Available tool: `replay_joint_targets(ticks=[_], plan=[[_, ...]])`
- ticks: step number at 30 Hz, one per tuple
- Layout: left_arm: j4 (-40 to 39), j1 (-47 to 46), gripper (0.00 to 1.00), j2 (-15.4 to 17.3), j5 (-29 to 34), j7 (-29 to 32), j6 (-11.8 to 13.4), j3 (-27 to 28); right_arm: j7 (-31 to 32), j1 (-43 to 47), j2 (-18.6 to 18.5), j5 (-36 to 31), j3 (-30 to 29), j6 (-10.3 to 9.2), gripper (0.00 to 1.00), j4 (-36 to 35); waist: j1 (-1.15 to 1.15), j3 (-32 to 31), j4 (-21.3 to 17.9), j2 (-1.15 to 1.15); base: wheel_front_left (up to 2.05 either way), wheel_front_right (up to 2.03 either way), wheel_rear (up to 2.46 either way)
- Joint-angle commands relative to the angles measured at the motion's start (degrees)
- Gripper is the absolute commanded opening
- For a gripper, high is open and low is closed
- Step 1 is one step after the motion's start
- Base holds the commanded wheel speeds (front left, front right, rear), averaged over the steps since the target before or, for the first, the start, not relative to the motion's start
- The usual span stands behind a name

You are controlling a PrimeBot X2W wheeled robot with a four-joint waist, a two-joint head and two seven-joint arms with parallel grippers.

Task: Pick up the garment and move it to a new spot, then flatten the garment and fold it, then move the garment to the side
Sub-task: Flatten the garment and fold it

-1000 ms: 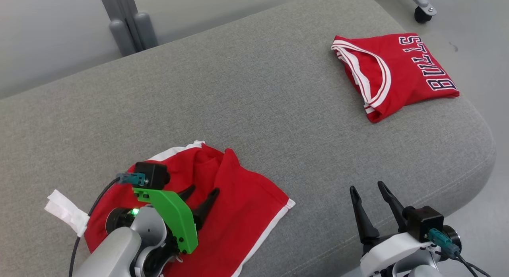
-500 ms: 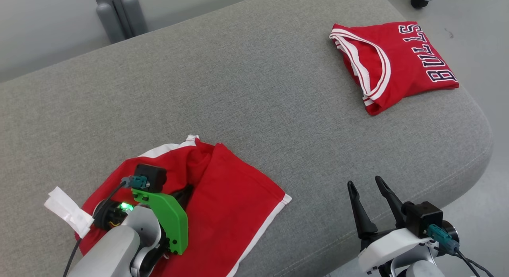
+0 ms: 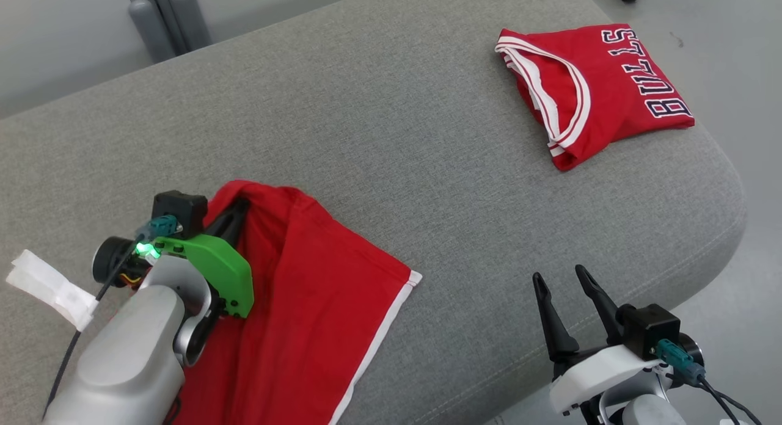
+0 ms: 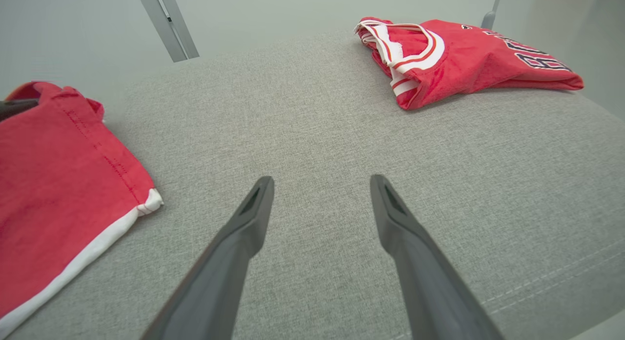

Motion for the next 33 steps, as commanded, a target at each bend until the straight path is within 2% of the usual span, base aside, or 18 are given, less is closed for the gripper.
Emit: replay_joint_targets(ticks=[1,15,27,33], plan=[[1.03,-1.72,0.00,0.18,0.75,-1.09,-0.29,0.24,-0.14,-0.83,-0.06,0.37,-0.01,-0.09,1.00,0.09,0.00,0.26,-0.18,0.00,0.00,0.00,0.00],[12.45,-10.27,0.00,-0.98,3.12,-9.93,-1.69,0.70,-0.14,-1.81,-0.06,0.00,0.16,-0.09,1.00,0.89,0.00,0.28,-0.57,0.00,0.00,0.00,0.00],[20.29,-17.79,0.00,0.91,6.06,-12.36,-0.35,1.93,-0.14,-2.25,-0.06,-0.03,1.68,-0.09,1.00,0.93,0.00,1.21,-2.27,0.00,0.00,0.00,0.00],[20.13,-20.14,0.00,2.85,8.39,-12.47,1.24,3.52,-0.14,-2.01,-0.06,-0.41,1.38,-0.09,1.00,0.95,0.00,1.64,-2.73,0.00,0.00,0.00,0.00]])
